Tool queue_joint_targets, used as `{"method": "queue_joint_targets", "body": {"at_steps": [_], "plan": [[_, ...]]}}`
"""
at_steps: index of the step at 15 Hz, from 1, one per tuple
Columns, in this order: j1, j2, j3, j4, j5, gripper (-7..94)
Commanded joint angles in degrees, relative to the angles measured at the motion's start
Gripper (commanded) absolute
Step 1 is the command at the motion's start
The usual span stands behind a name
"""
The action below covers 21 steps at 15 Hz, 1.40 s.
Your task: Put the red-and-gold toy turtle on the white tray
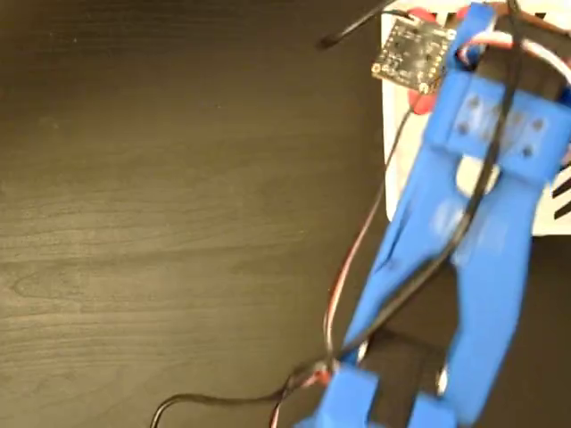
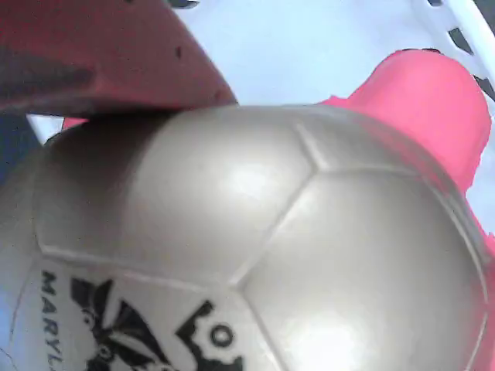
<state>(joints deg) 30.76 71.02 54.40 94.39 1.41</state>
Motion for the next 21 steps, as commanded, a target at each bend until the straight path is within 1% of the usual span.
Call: {"method": "queue_joint_targets", "body": {"at_steps": [1,9,16,17,18,19,20,21], "plan": [[2.37,-1.85,-5.89,-0.62,0.62,0],[5.63,-11.25,-10.90,-2.37,-0.97,0],[4.48,-12.92,-10.11,-3.16,-1.41,1],[4.48,-13.10,-9.93,-3.25,-1.41,6],[4.39,-13.18,-9.23,-3.43,-1.49,17],[4.22,-13.27,-8.17,-3.78,-2.02,35],[4.13,-13.27,-6.94,-4.66,-2.20,50],[3.96,-13.10,-5.80,-5.54,-2.20,58]]}}
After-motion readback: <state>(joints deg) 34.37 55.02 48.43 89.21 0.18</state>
